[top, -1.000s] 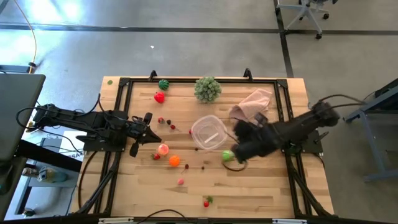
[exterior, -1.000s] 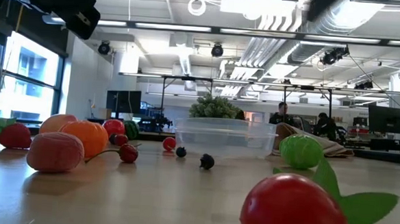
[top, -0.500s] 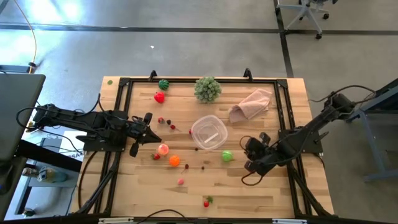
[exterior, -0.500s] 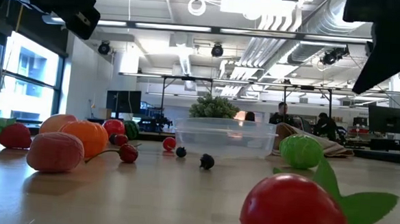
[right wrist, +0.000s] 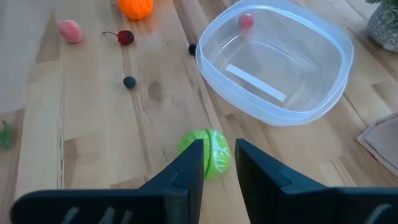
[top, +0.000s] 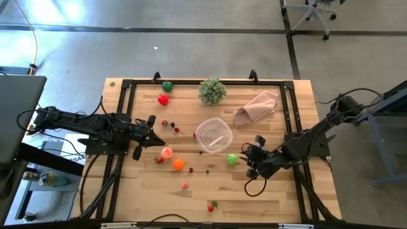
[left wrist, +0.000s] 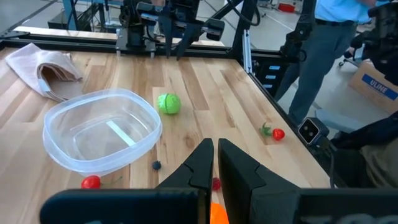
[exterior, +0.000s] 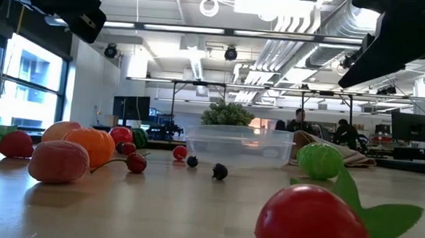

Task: Pick and placing Produce into tupperware
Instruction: Put the cabbage into the container

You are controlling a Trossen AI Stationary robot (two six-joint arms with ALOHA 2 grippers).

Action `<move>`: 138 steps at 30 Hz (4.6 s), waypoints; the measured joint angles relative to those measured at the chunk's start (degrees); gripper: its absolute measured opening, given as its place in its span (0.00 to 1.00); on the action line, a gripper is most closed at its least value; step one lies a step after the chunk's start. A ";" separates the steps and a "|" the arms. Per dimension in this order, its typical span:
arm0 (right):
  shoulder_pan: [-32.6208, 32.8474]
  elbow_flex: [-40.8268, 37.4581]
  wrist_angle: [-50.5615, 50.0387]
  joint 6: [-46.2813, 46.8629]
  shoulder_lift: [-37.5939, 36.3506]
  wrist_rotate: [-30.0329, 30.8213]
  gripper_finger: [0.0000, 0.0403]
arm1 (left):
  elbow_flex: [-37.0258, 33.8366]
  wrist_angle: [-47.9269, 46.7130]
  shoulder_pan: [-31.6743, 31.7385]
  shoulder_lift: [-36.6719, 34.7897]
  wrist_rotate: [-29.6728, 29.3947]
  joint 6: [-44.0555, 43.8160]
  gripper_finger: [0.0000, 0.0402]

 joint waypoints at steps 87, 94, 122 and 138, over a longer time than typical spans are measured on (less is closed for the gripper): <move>-13.10 0.00 5.88 -5.05 9.18 -21.29 0.53 | 13.97 -30.71 0.02 3.74 -20.96 8.96 0.04; -13.47 0.00 5.87 -0.02 9.18 -20.98 0.55 | 13.97 -30.71 0.02 3.74 -20.96 8.96 0.04; -13.95 0.00 12.52 -0.70 18.45 -22.84 0.71 | 13.97 -30.69 0.02 3.72 -20.98 8.97 0.04; -15.15 0.02 16.20 -1.26 21.22 -21.56 0.71 | 13.97 -30.70 0.02 3.74 -20.98 8.96 0.04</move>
